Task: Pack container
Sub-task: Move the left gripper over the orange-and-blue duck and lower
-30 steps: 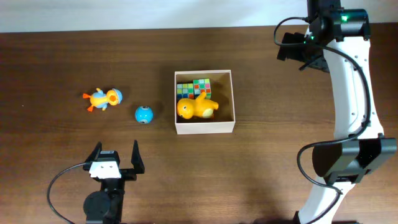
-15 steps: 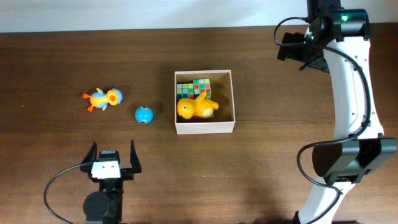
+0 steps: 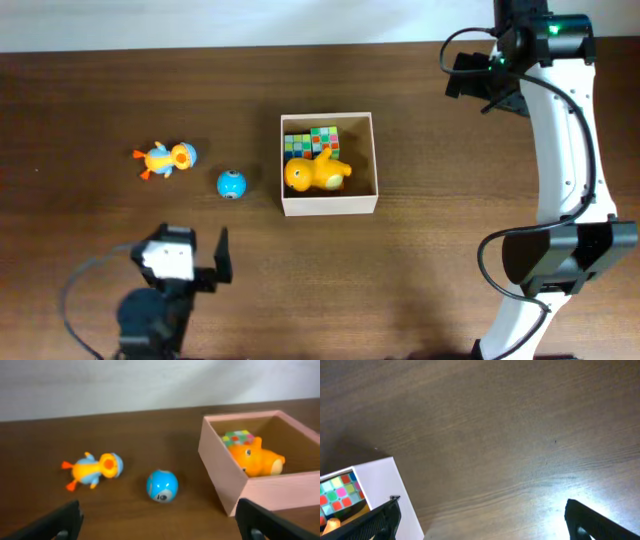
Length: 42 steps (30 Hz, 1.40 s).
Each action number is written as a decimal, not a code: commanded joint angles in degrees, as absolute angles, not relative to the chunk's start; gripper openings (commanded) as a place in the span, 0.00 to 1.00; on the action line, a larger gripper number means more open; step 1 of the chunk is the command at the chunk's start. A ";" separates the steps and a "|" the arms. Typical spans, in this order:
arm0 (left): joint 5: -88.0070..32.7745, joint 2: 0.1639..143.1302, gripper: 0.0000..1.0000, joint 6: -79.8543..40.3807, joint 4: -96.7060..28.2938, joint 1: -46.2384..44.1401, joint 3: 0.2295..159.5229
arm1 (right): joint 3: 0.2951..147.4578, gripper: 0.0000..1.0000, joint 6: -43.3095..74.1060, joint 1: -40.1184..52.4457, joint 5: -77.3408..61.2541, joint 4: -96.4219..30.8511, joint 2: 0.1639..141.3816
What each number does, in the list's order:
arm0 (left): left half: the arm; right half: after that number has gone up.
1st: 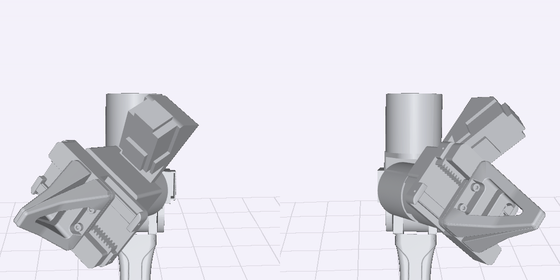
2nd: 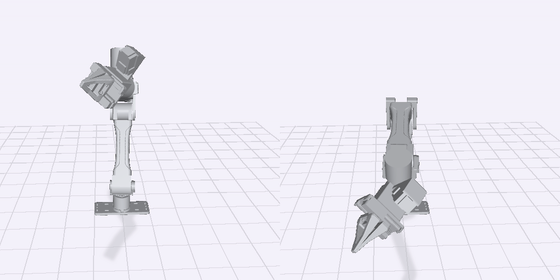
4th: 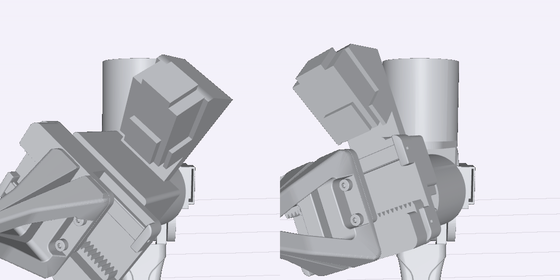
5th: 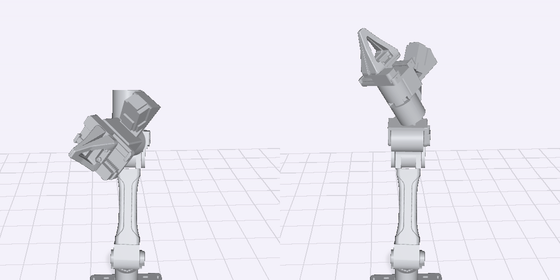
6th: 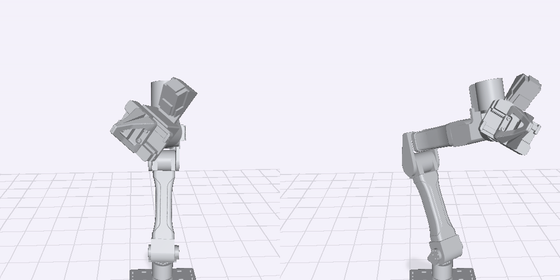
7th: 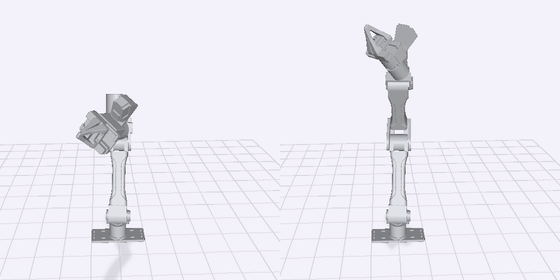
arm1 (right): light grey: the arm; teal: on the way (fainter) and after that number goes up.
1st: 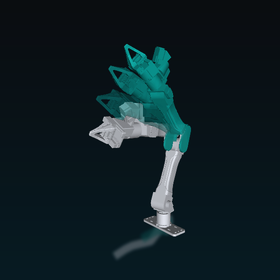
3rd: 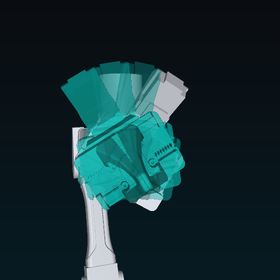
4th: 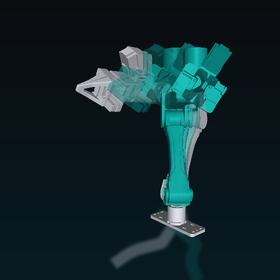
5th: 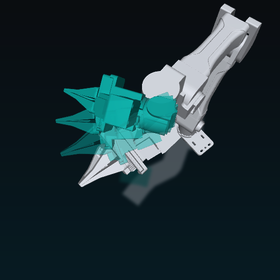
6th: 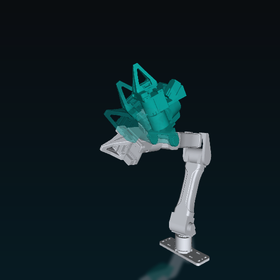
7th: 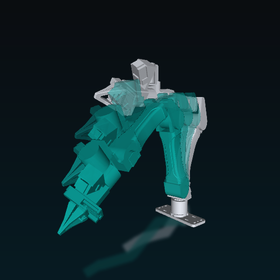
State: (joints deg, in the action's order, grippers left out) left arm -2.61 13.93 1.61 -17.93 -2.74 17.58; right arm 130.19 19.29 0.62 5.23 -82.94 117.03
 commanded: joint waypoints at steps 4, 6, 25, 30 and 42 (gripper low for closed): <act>-1.06 40.75 0.99 0.78 -34.13 -2.96 45.67 | 131.31 0.99 19.81 0.67 5.15 -82.94 115.11; -3.38 48.95 0.99 0.80 -41.60 -2.96 52.56 | 131.31 0.99 19.81 0.67 5.15 -82.94 115.11; -21.43 89.62 0.99 0.89 -43.27 -2.96 63.44 | 131.31 0.99 19.81 0.67 5.15 -82.94 115.11; -17.91 92.33 0.99 -1.06 -35.90 -2.96 63.44 | 131.31 0.99 19.81 0.67 5.15 -82.91 115.11; 19.55 92.25 0.99 -25.65 -37.41 -2.94 66.39 | 131.31 0.99 19.81 0.67 5.15 -82.94 115.11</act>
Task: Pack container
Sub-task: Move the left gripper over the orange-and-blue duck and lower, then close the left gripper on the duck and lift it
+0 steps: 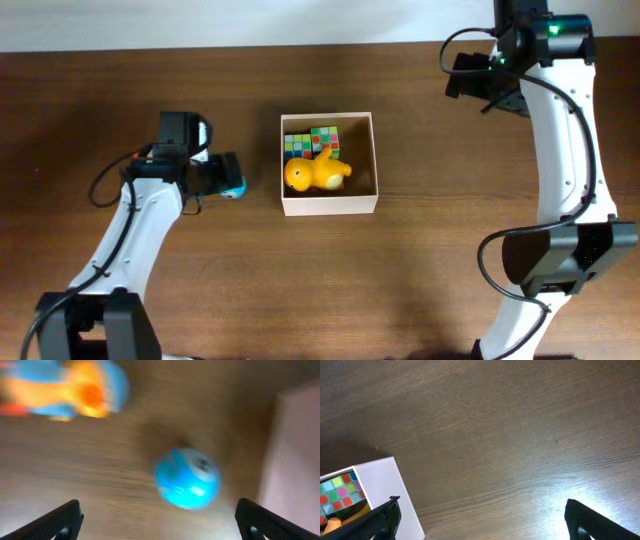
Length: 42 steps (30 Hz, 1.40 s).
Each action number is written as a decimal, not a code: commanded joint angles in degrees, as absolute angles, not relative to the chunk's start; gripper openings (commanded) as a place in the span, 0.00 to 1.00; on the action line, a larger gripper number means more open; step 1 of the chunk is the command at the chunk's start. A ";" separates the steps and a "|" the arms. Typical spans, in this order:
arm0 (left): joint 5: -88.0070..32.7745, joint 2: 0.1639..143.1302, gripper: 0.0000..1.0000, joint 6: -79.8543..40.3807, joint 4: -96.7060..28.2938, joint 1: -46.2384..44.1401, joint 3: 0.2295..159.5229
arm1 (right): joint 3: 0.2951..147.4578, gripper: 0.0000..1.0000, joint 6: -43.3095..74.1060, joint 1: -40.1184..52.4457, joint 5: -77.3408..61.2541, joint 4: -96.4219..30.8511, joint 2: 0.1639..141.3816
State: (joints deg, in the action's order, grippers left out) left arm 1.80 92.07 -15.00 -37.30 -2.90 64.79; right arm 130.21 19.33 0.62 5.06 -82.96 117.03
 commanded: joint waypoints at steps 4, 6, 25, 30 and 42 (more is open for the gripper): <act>28.03 92.51 0.99 -30.96 -33.45 -2.83 66.37 | 131.31 0.99 19.81 0.67 5.15 -82.94 115.11; 28.32 93.32 0.99 -31.70 -30.13 -2.22 66.37 | 131.31 0.99 19.81 0.67 5.15 -82.94 115.11; 12.53 109.82 0.99 -27.86 -14.55 4.01 66.37 | 131.31 0.99 19.81 0.67 5.15 -82.94 115.11; 9.96 109.84 0.96 -26.70 -14.04 4.03 66.37 | 131.31 0.99 19.81 0.67 5.15 -82.94 115.11; 5.74 115.24 0.66 -26.70 -10.46 4.03 66.37 | 131.31 0.99 19.81 0.67 5.15 -82.94 115.11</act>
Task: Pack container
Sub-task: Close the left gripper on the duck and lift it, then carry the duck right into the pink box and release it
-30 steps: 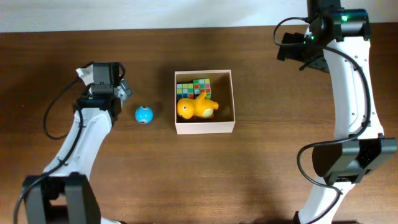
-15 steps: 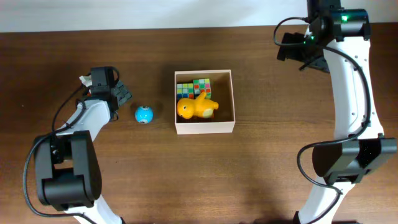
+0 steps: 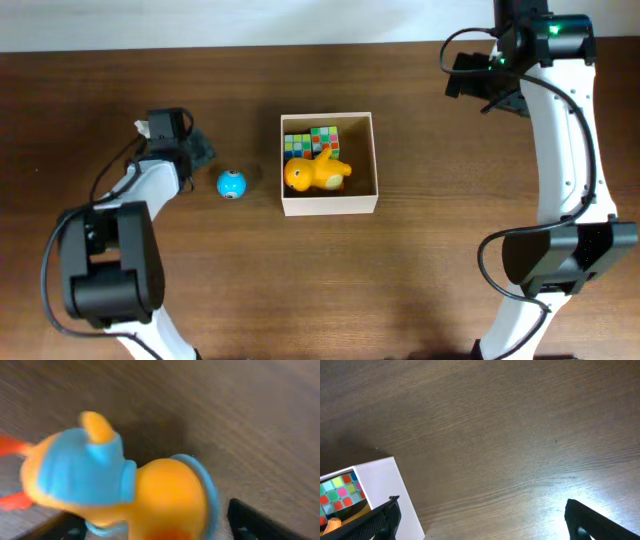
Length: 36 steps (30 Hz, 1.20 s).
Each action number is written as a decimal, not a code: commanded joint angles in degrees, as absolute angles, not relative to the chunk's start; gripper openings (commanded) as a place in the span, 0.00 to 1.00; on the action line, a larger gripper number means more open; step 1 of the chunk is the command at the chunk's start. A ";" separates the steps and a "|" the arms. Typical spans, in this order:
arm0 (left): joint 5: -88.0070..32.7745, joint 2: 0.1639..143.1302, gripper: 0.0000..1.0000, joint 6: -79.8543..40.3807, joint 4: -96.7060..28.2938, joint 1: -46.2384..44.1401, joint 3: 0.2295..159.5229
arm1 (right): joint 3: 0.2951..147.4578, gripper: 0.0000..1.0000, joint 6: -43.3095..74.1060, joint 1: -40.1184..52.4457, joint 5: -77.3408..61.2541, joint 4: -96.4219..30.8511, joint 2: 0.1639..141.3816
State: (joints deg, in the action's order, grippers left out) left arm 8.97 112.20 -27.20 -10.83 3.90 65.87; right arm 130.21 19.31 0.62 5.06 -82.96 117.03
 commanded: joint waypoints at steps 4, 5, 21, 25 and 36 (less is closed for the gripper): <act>5.76 116.36 0.33 -26.68 -10.20 4.03 66.37 | 131.31 0.99 19.81 0.67 5.15 -82.94 115.11; 5.74 116.36 0.28 -26.68 -10.28 4.03 66.37 | 131.31 0.99 19.81 0.67 5.15 -82.94 115.11; -2.24 104.40 0.18 -17.52 -18.26 4.03 70.78 | 131.31 0.99 19.81 0.67 5.15 -82.94 115.11; -2.22 94.76 0.18 -13.72 -22.02 4.03 71.79 | 131.31 0.99 19.81 0.67 5.15 -82.94 115.11; -29.56 77.10 0.18 5.30 -32.53 2.57 71.79 | 131.31 0.99 19.81 0.67 5.15 -82.94 115.11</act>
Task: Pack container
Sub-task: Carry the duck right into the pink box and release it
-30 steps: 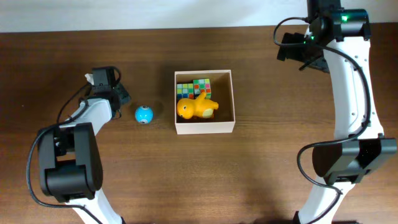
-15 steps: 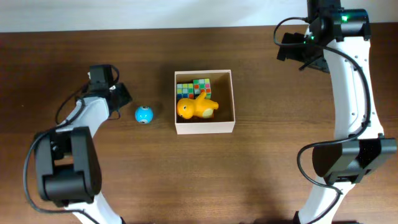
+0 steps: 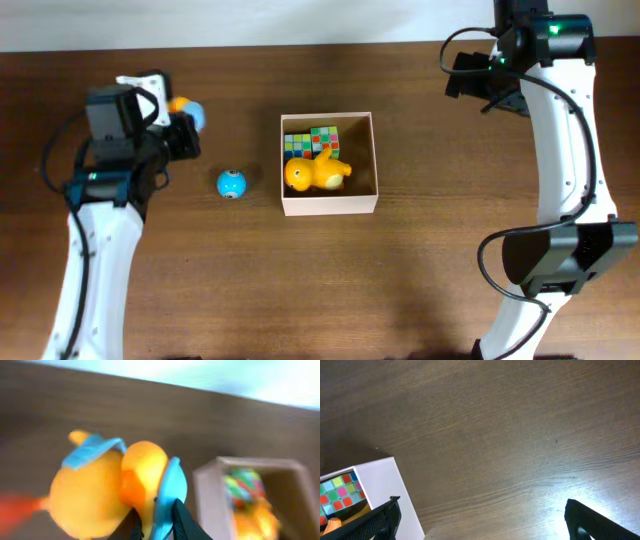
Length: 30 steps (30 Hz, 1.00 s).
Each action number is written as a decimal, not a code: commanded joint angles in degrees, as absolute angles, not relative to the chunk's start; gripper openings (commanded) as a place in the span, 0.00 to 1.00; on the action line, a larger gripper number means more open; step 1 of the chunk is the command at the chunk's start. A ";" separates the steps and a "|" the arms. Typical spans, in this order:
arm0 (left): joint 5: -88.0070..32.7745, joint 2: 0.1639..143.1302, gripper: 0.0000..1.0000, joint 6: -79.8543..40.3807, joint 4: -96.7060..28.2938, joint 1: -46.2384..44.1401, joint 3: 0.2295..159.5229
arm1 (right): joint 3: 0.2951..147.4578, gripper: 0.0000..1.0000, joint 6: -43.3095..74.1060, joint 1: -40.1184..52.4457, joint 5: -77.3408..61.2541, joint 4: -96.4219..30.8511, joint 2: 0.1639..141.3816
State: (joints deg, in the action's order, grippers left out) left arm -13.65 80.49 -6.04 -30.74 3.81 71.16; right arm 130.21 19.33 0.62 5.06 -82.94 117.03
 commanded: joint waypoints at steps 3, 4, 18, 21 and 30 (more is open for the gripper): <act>-38.87 75.37 0.18 11.35 -35.53 0.01 71.79 | 131.31 0.99 19.81 0.67 5.15 -82.94 115.11; -39.90 75.26 0.18 12.75 -36.49 -1.56 71.79 | 131.31 0.99 19.81 0.67 5.15 -82.94 115.11; -30.96 83.88 0.18 18.72 -37.76 -25.36 71.61 | 131.31 0.99 19.81 0.67 5.15 -82.91 115.11; -29.93 88.95 0.18 18.74 -36.38 -29.39 71.61 | 131.31 0.99 19.81 0.67 5.15 -82.94 115.11; -27.40 97.32 0.17 18.76 -29.93 -33.34 71.61 | 131.31 0.99 19.81 0.67 5.15 -82.94 115.11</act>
